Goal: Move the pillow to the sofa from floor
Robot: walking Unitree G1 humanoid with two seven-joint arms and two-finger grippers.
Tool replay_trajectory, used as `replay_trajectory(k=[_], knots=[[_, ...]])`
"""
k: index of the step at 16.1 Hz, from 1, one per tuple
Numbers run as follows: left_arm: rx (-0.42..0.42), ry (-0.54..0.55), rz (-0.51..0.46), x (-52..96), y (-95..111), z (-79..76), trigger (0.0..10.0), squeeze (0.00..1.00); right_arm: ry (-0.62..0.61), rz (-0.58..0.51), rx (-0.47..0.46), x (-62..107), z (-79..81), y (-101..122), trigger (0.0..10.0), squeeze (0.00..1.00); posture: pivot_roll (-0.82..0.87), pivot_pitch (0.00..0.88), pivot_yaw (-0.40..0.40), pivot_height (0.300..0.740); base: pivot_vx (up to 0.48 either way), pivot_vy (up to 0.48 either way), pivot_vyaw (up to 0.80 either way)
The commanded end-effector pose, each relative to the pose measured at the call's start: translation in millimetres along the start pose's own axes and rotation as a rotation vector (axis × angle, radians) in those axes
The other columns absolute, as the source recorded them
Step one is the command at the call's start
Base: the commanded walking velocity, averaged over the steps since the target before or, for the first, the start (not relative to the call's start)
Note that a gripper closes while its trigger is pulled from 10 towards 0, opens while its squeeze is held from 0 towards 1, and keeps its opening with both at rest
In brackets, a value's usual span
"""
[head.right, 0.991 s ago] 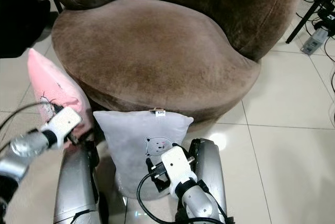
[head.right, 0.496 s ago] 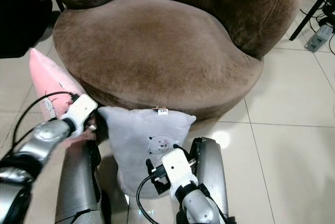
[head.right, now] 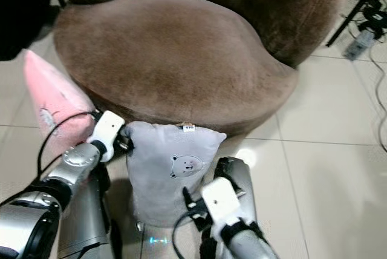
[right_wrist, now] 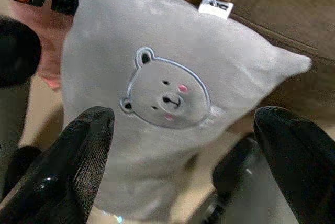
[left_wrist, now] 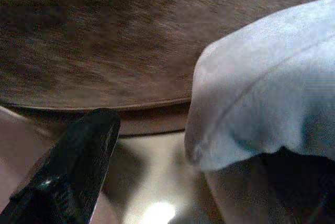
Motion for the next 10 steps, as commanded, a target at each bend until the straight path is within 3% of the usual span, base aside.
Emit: replay_trajectory(k=[1,6,10], knots=[[0.025,-0.055,0.023,-4.0,-3,-21.1,10.0,0.0,-0.015,0.014,0.014,6.1,-5.6,1,10.0,0.0,-0.15,0.248,-0.14,0.437,0.0,0.0,0.0],[0.024,-0.05,0.048,-9.5,1,-30.6,10.0,0.0,-0.045,0.003,0.023,17.5,-19.9,12,10.0,0.0,-0.16,0.252,-0.157,0.437,0.0,0.0,0.0],[-0.001,-0.046,0.078,-8.9,-4,-32.5,10.0,0.0,-0.041,0.01,0.015,18.4,-18.9,14,10.0,0.0,-0.16,0.254,-0.153,0.437,0.0,0.0,0.0]])
Point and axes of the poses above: a point about 5 cm out from each wrist's last joint towards the gripper, its own x axis pointing back from the gripper into the wrist, its own y axis along the axis of the wrist's last joint, z = x × y, the point moved 3 cm from there along -x, pointing out of the wrist towards the gripper, and after that the axes turned 9 degrees about -x, right-handed, at the moved point
